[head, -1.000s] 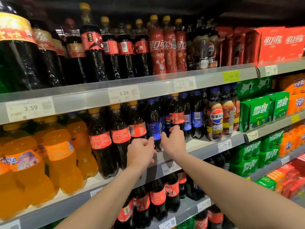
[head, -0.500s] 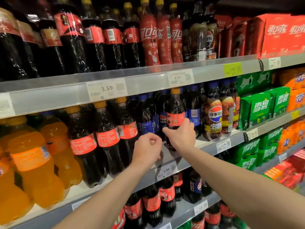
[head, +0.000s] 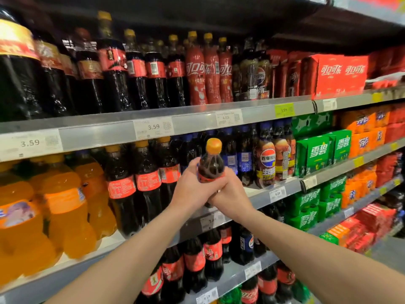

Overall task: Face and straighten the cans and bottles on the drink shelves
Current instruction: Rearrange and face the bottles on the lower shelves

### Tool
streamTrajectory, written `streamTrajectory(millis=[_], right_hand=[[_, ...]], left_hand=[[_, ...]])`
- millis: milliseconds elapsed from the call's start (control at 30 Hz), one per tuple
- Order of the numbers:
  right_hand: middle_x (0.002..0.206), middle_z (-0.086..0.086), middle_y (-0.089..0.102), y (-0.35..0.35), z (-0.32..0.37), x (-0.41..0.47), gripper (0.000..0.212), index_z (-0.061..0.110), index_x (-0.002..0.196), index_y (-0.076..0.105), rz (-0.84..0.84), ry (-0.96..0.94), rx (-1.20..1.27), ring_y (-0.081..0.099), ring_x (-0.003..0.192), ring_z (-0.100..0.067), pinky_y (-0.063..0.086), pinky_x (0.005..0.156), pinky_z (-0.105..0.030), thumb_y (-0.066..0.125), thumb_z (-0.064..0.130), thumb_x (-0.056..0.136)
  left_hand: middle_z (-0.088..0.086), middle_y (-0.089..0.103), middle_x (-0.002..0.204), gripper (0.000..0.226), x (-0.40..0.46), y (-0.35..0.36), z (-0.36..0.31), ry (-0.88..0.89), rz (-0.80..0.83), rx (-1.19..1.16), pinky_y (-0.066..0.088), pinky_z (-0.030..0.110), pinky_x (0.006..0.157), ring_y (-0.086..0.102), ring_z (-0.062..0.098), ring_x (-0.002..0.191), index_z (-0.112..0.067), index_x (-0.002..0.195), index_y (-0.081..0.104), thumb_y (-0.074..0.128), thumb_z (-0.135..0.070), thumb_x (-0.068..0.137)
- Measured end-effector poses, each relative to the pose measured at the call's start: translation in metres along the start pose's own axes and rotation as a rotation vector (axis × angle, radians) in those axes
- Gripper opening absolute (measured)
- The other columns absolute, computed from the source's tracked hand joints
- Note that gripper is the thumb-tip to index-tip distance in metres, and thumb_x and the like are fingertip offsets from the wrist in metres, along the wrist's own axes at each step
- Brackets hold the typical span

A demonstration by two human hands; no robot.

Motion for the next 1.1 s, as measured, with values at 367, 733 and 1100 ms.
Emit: streamTrajectory(millis=[367, 733, 1100], right_hand=[[0.117, -0.004, 0.058, 0.035, -0.047, 0.009, 0.058, 0.013, 0.145, 0.045, 0.392, 0.321, -0.302, 0.060, 0.100, -0.023, 0.049, 0.081, -0.033, 0.063, 0.022, 0.091], [0.126, -0.022, 0.052, 0.071, -0.080, 0.060, 0.040, -0.001, 0.120, 0.046, 0.087, 0.471, -0.274, 0.057, 0.113, -0.040, 0.047, 0.089, -0.043, 0.064, 0.020, 0.091], [0.123, -0.013, 0.045, 0.060, -0.106, 0.046, 0.052, 0.007, 0.120, 0.041, 0.000, 0.503, -0.441, 0.059, 0.106, -0.039, 0.042, 0.076, -0.042, 0.063, 0.045, 0.091]], left_hand=[[-0.013, 0.066, 0.058, 0.035, -0.010, -0.065, -0.003, 0.060, -0.185, 0.201, 0.038, 0.007, 0.051, 0.056, -0.014, 0.055, -0.024, 0.074, 0.058, 0.086, -0.044, 0.072], [-0.022, 0.071, 0.077, 0.034, -0.005, -0.061, 0.014, 0.081, -0.205, 0.148, 0.045, 0.008, 0.058, 0.065, -0.007, 0.068, -0.020, 0.090, 0.065, 0.087, -0.038, 0.073], [-0.022, 0.071, 0.086, 0.036, 0.004, -0.053, 0.024, 0.113, -0.212, 0.131, 0.053, 0.019, 0.065, 0.067, -0.003, 0.074, -0.029, 0.096, 0.059, 0.084, -0.041, 0.074]])
Point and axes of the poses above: each hand's wrist, its own x-axis towards the middle knuckle, its own y-axis out of the palm, z = x × y, the point moved 6 cm from there along x, towards the middle knuckle
